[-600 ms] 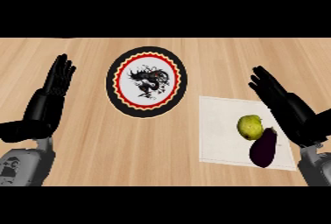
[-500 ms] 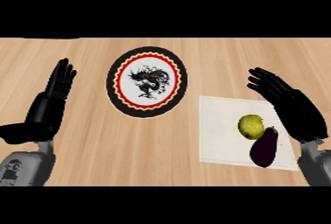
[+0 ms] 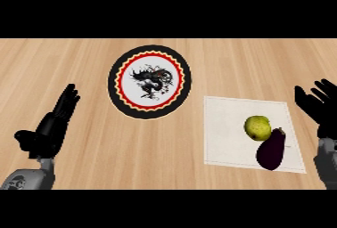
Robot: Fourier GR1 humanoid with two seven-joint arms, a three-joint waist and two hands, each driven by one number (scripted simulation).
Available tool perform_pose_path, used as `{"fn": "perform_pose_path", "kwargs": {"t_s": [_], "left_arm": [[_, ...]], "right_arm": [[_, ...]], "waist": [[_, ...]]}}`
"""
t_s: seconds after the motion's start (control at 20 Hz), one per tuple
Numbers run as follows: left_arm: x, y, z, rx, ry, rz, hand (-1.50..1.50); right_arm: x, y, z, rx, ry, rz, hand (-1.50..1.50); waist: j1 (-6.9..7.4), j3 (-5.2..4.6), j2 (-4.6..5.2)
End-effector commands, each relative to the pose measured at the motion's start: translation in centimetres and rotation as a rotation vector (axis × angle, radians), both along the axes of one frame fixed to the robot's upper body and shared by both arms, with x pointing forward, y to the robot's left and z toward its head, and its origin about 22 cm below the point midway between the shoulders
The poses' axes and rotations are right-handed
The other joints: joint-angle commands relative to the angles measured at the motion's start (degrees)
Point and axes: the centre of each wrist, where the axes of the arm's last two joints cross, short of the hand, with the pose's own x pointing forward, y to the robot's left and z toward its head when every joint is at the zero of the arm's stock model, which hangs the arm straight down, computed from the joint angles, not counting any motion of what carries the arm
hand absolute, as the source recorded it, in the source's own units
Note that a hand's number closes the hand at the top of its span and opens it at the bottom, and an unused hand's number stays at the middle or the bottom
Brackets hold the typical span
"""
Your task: Pick the pear from the placemat and place it in the plate
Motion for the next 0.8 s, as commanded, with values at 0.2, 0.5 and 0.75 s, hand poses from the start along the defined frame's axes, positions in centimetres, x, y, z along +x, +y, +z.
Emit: {"fn": "perform_pose_path", "kwargs": {"t_s": [0.2,0.5,0.75], "left_arm": [[-0.8,-0.3,-1.8,-0.015,0.091,-0.027,0.00],[-0.8,0.2,-2.3,-0.005,0.102,-0.001,0.00],[-0.6,-0.1,-2.3,-0.014,0.097,0.022,0.00]], "right_arm": [[2.6,10.2,-4.1,-0.157,-0.031,-0.409,-1.50],[3.2,10.6,-5.9,-0.181,0.077,-0.476,-1.50],[2.1,9.3,-8.7,-0.158,0.370,-0.315,-1.50]], "waist": [[1.34,0.33,-1.27],[-0.54,0.11,-1.82],[-1.59,-0.01,-1.99]]}}
